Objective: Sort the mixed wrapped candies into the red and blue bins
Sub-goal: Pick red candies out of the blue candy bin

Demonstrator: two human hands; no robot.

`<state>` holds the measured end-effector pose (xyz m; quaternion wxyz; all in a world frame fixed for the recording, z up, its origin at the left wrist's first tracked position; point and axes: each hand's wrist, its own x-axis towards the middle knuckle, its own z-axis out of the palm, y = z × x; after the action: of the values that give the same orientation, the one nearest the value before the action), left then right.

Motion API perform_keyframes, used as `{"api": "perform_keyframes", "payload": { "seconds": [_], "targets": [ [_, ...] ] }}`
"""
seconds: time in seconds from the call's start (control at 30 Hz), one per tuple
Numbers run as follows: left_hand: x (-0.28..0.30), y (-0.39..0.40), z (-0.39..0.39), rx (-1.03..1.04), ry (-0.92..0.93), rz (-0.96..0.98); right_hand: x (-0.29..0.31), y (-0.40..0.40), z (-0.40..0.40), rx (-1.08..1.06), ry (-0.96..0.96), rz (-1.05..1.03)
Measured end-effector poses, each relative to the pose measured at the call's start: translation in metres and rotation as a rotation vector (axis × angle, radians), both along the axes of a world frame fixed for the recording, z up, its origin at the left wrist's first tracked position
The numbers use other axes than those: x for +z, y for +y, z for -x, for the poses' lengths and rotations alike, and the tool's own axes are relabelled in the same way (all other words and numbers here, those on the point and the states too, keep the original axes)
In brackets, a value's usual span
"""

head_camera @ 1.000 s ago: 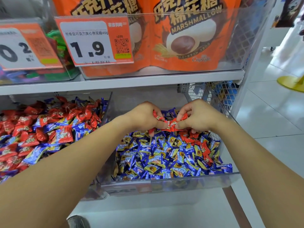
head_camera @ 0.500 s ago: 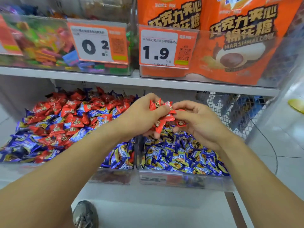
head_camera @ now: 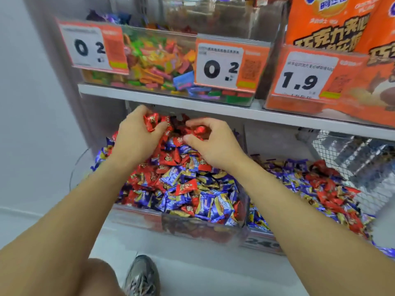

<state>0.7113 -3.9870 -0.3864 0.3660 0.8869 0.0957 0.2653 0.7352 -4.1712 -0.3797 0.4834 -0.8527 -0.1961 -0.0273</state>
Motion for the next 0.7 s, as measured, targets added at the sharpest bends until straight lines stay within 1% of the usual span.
{"api": "perform_keyframes", "payload": {
  "seconds": [0.07, 0.13, 0.23, 0.33, 0.43, 0.5, 0.6, 0.63, 0.67, 0.7],
  "targets": [
    [-0.004, 0.018, -0.006, 0.011, 0.007, -0.024, -0.001, 0.008, 0.0, 0.048, -0.018, 0.052],
    [-0.009, 0.026, -0.009, -0.043, 0.027, -0.071, -0.004, 0.012, 0.003, 0.103, -0.037, 0.14],
    [-0.016, 0.022, -0.008, -0.083, 0.078, -0.225, -0.011, 0.01, 0.005, 0.146, -0.102, 0.32],
    [-0.015, 0.005, -0.001, -0.081, 0.095, -0.384, -0.008, -0.008, 0.014, 0.139, -0.163, 0.407],
    [-0.012, -0.022, 0.009, -0.201, -0.023, -0.38, 0.001, -0.048, 0.034, 0.088, -0.23, 0.386],
    [-0.004, -0.048, 0.018, -0.324, -0.073, -0.322, 0.006, -0.086, 0.046, 0.022, -0.264, 0.325],
    [0.01, -0.1, 0.034, -0.512, -0.115, -0.26, 0.01, -0.154, 0.05, -0.14, -0.175, 0.295],
    [0.013, -0.118, 0.039, -0.583, -0.12, -0.265, 0.008, -0.18, 0.048, -0.201, -0.113, 0.345],
    [0.014, -0.138, 0.044, -0.662, -0.109, -0.28, 0.005, -0.206, 0.045, -0.248, -0.028, 0.45],
    [0.015, -0.157, 0.047, -0.74, -0.079, -0.301, 0.002, -0.231, 0.044, -0.275, 0.078, 0.599]
  ]
}}
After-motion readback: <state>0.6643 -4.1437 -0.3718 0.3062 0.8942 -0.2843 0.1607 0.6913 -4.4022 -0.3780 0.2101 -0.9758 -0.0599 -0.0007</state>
